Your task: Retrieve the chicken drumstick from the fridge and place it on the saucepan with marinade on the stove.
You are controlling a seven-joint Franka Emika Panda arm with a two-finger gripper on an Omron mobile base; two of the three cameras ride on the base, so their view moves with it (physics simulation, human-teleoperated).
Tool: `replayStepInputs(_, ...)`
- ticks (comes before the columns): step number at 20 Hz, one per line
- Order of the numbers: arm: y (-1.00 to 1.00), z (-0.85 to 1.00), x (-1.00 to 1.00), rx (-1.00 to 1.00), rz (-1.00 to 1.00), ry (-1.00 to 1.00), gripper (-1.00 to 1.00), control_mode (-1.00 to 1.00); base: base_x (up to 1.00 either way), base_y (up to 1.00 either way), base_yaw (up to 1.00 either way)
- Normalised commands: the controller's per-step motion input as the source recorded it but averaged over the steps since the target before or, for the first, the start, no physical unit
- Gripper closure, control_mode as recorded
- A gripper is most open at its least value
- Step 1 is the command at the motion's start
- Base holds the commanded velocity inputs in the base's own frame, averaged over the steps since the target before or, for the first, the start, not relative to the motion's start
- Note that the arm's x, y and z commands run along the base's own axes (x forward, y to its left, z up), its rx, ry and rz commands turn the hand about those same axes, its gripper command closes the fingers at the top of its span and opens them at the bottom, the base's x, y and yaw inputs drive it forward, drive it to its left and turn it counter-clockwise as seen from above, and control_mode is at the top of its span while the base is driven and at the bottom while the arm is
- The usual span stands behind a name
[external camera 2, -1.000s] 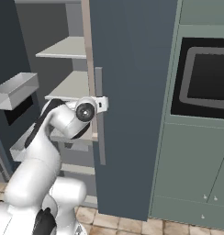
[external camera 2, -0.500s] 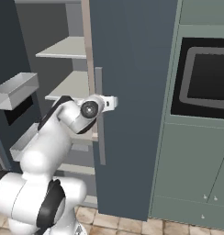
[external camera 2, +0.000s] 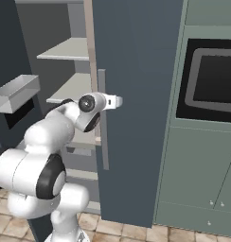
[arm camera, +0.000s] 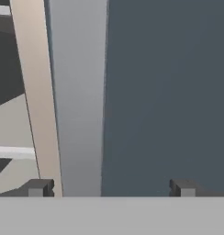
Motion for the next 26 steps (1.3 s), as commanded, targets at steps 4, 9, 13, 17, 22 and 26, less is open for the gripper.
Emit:
replayStepInputs(4,-0.12,0.00,0.56,0.00,-0.06,0.00,-1.00,-1.00,0.00,0.00,0.00)
replayStepInputs(9,-0.04,0.00,0.58,0.00,-0.04,0.00,-1.00,-1.00,0.00,0.00,0.00)
replayStepInputs(13,0.00,0.00,0.55,0.00,0.00,0.00,-1.00,-1.00,0.00,0.00,0.00)
replayStepInputs(17,0.00,0.00,0.64,0.00,0.00,-0.02,-1.00,-1.00,0.00,0.00,0.00)
replayStepInputs(22,0.00,-0.08,0.61,0.00,0.00,-0.06,1.00,-1.00,0.00,0.00,0.00)
replayStepInputs(26,0.00,-0.06,0.26,0.00,0.00,-0.06,1.00,-1.00,0.00,0.00,0.00)
